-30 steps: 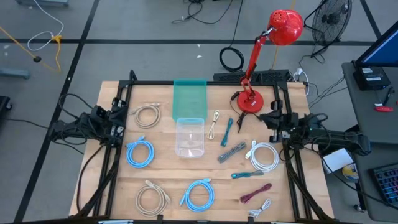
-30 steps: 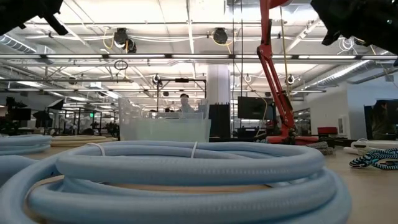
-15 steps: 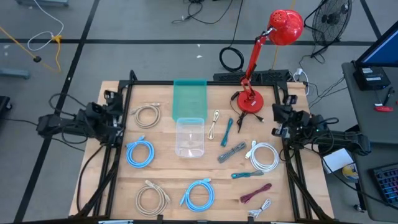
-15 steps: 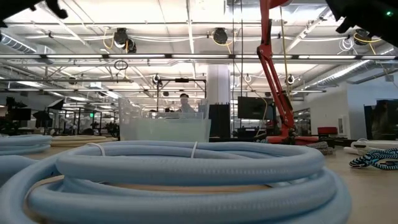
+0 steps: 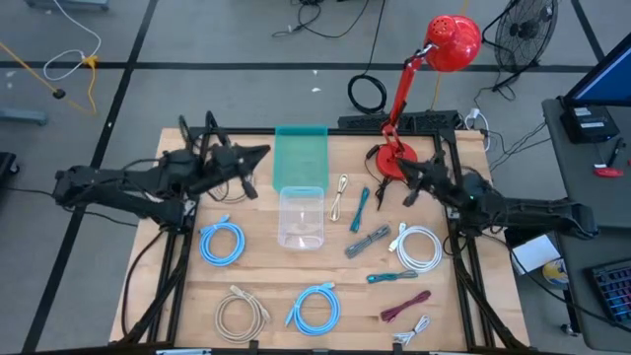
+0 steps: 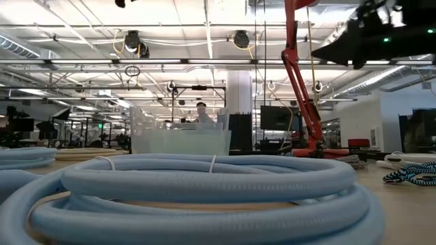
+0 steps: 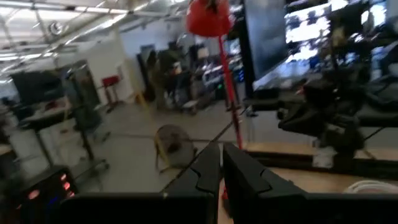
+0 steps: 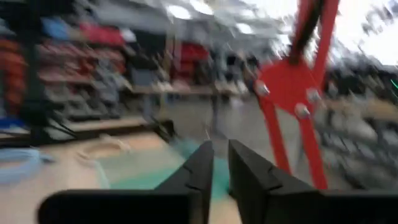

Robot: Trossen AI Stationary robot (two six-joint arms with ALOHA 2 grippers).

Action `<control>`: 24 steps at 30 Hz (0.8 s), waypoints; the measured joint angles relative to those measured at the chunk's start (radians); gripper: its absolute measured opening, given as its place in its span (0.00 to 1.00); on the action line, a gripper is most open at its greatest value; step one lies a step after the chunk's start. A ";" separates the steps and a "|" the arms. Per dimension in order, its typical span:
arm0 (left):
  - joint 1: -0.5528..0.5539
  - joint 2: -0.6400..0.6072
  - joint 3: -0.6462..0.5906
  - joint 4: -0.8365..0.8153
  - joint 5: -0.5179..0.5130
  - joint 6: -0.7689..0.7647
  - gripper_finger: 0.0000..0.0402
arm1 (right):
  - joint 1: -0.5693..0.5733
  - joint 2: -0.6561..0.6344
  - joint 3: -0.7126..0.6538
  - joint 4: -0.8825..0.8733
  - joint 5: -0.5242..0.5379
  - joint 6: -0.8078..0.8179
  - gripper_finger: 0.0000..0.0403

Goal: Pick & Place USB Port
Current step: Put the top blue black tied USB cable into the transparent bin

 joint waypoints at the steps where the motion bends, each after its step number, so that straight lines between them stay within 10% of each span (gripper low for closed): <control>1: 0.004 0.007 0.001 -0.005 -0.008 -0.004 0.06 | -0.001 0.043 0.019 -0.032 0.012 0.020 0.16; 12: 0.051 0.009 -0.009 -0.056 -0.030 -0.084 0.06 | 0.000 0.492 0.187 -0.057 -0.059 0.099 0.47; 24: 0.050 -0.002 -0.010 -0.112 -0.031 -0.115 0.06 | 0.076 0.818 0.440 -0.320 -0.157 -0.017 0.51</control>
